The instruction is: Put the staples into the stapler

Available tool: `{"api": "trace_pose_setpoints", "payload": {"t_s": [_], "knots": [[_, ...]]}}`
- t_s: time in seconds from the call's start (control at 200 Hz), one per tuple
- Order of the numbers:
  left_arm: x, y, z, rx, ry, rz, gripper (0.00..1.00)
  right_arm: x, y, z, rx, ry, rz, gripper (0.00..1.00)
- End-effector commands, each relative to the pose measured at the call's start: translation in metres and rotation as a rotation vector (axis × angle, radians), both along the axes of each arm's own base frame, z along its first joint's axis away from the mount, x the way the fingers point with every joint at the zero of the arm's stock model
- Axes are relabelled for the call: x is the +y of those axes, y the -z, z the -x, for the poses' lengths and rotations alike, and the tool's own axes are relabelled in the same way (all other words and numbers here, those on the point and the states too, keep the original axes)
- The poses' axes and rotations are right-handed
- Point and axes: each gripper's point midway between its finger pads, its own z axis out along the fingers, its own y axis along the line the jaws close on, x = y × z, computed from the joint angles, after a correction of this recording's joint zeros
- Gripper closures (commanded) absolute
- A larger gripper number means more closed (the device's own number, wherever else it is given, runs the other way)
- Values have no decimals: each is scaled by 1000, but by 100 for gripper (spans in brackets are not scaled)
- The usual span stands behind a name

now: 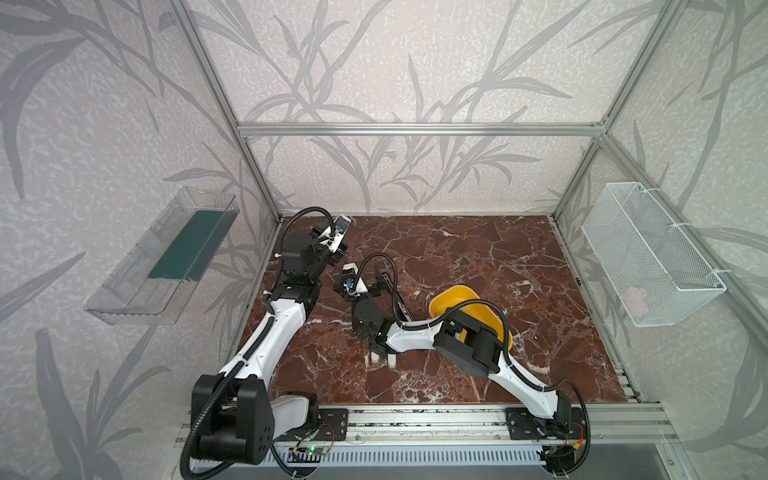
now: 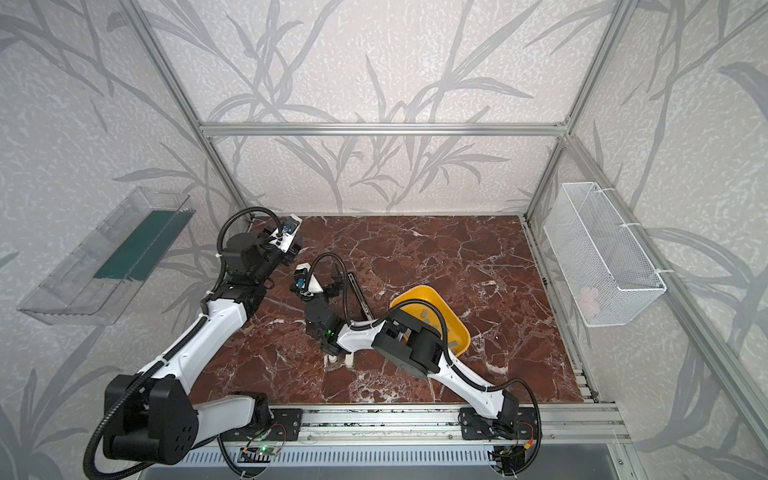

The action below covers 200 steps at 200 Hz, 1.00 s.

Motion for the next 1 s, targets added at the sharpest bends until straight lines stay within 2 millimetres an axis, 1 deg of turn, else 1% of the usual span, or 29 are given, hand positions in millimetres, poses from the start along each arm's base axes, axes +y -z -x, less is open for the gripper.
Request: {"api": "trace_pose_setpoints", "payload": {"t_s": [0.0, 0.045, 0.095, 0.15, 0.23, 0.28, 0.325, 0.375, 0.43, 0.485, 0.58, 0.64, 0.76, 0.82, 0.9, 0.995], "knots": [[-7, -21, 8, -70, 37, 34, 42, 1, 23, -13, 40, 3, 12, 1], [-7, -25, 9, -76, 41, 41, 42, -2, 25, -17, 46, 8, 2, 1], [-8, -29, 11, -80, 48, 49, 42, -3, 27, -17, 49, 6, 0, 1], [-9, -35, 14, -95, 55, 59, 42, -4, 25, -13, 39, 12, -3, 1], [-11, -40, 19, -109, 70, 72, 42, -8, 15, -7, -7, 34, -7, 1], [-13, -42, 20, -112, 83, 74, 42, -7, 17, -9, -4, 28, -3, 1], [-14, -42, 21, -113, 88, 72, 42, -7, 24, -14, 23, 18, 0, 1], [-14, -41, 21, -113, 89, 69, 42, -11, 26, -16, 39, 18, 1, 1], [-14, -40, 21, -109, 90, 64, 42, -16, 18, -10, 16, 12, -20, 1], [-15, -40, 21, -109, 96, 64, 42, -23, 5, 0, -15, 13, -34, 1], [-22, -34, 22, -91, 137, 47, 43, -34, -16, 16, -31, -9, -41, 1], [-26, -30, 23, -82, 165, 34, 43, -44, -29, 27, -32, -28, -55, 1], [-40, -16, 33, -60, 256, -24, 43, -74, -54, 54, -44, -41, -76, 1], [-51, -4, 40, -42, 324, -71, 43, -89, -60, 67, -35, -49, -78, 1], [-71, 20, 57, 8, 466, -157, 43, -106, -65, 84, -20, -65, -90, 1], [-93, 57, 85, 78, 648, -269, 43, -127, -65, 100, -1, -86, -124, 1]]}}
